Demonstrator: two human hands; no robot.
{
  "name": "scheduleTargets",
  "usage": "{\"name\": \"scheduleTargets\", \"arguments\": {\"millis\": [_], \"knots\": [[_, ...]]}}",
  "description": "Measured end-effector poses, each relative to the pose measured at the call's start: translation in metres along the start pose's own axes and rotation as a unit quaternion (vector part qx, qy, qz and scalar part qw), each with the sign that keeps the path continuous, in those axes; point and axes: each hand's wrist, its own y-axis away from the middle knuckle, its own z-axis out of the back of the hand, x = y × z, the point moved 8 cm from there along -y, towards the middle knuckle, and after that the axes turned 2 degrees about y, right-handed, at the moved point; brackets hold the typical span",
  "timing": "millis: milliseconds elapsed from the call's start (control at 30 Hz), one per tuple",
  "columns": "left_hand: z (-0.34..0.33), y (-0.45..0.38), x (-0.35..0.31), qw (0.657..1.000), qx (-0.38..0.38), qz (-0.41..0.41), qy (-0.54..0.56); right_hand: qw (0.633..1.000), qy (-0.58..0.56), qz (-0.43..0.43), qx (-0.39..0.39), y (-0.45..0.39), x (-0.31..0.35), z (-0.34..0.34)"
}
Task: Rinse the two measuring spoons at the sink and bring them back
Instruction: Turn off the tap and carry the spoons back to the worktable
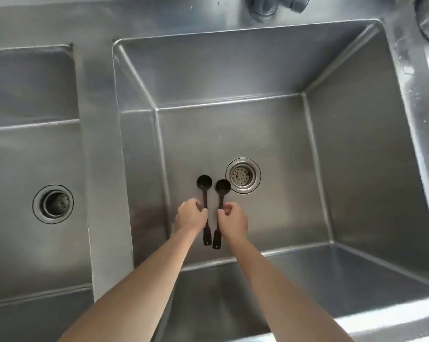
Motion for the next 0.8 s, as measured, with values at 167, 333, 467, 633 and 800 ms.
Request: {"name": "scheduleTargets", "arguments": {"millis": [167, 333, 467, 633, 800], "knots": [[-0.010, -0.007, 0.006, 0.998, -0.055, 0.014, 0.029, 0.999, 0.015, 0.012, -0.031, -0.014, -0.007, -0.003], [-0.014, -0.008, 0.005, 0.997, -0.041, 0.029, 0.055, 1.000, -0.003, 0.018, -0.002, -0.018, -0.007, -0.008], [-0.002, 0.001, -0.006, 0.997, -0.033, 0.015, 0.073, 0.999, -0.049, 0.021, 0.004, -0.008, 0.000, 0.009], [0.040, 0.037, -0.055, 0.993, -0.026, -0.073, 0.094, 0.993, -0.096, 0.058, -0.021, 0.031, 0.033, 0.070], [0.114, 0.105, -0.132, 0.963, -0.022, -0.213, 0.166, 0.971, -0.122, 0.177, -0.105, 0.101, 0.099, 0.166]]}}
